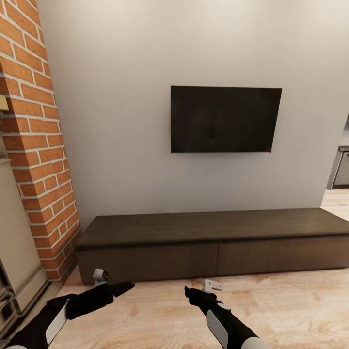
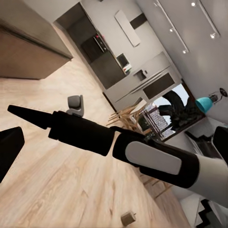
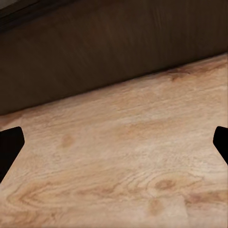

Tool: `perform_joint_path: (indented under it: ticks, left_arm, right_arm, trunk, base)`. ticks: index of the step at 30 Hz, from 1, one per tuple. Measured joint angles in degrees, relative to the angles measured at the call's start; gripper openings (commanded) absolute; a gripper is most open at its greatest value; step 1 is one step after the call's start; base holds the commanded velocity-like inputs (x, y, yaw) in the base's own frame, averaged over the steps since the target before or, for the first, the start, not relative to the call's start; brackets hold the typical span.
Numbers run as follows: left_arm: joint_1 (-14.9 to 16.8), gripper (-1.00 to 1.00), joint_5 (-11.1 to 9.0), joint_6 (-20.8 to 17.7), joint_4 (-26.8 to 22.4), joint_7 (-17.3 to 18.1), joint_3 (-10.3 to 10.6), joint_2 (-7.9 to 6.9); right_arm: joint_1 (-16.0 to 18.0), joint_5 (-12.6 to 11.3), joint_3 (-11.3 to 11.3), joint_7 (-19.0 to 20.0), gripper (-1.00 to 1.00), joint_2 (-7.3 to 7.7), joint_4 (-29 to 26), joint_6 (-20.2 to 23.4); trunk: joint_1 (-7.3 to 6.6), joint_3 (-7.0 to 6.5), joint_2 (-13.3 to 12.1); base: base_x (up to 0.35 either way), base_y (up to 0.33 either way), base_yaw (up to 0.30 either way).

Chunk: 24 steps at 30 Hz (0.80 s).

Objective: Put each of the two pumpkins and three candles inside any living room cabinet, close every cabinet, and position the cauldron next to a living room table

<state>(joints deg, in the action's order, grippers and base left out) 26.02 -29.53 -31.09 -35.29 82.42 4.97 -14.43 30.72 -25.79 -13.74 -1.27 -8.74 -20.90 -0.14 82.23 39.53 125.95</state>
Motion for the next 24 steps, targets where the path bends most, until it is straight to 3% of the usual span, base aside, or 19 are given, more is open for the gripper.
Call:
perform_joint_path:
  ticks: [3,11,15,17,20,22,24]
  left_arm:
    - [-0.09,1.0,-0.03,0.18,0.02,-0.8,0.04,-0.05]
    - [-0.19,1.0,-0.17,0.3,0.12,-1.19,0.03,-0.47]
    - [-0.22,1.0,-0.22,0.32,0.19,-1.25,0.05,-0.46]
    - [-0.22,1.0,-0.24,0.29,0.2,-1.24,0.06,-0.39]
    - [-0.22,1.0,-0.3,0.15,0.26,-1.23,0.01,-0.42]
    - [-0.22,1.0,-0.32,0.1,0.28,-1.26,-0.01,-0.44]
    - [-0.23,1.0,-0.34,0.07,0.41,-1.33,-0.02,-0.31]
  right_arm:
    - [0.0,-0.27,0.05,-0.02,1.0,0.01,-0.01,-0.32]
    - [-0.02,-0.27,0.09,-0.86,1.0,0.01,1.15,-3.26]
    - [-0.01,-1.92,1.44,0.04,1.0,-0.07,0.99,-4.19]
    - [-0.01,-5.96,4.18,3.29,1.0,-0.08,0.7,-3.74]
    - [-0.01,-14.59,8.45,13.35,1.0,0.11,0.66,-2.35]
    - [0.0,-18.48,9.68,18.56,1.0,1.0,0.68,-1.34]
    - [0.01,-23.26,10.7,23.99,1.0,3.05,0.7,0.45]
  trunk:
    - [0.66,0.54,1.2]
    - [0.67,0.54,1.22]
    - [0.88,0.72,1.61]
    - [1.32,1.08,2.41]
    - [1.98,1.62,3.61]
    - [2.42,1.97,4.41]
    - [2.86,2.33,5.21]
  base:
    - [0.0,0.0,0.0]
    - [0.0,0.0,0.0]
    - [0.0,0.0,0.0]
    - [0.0,0.0,0.0]
    - [0.0,0.0,0.0]
    - [0.0,0.0,0.0]
    - [0.0,0.0,0.0]
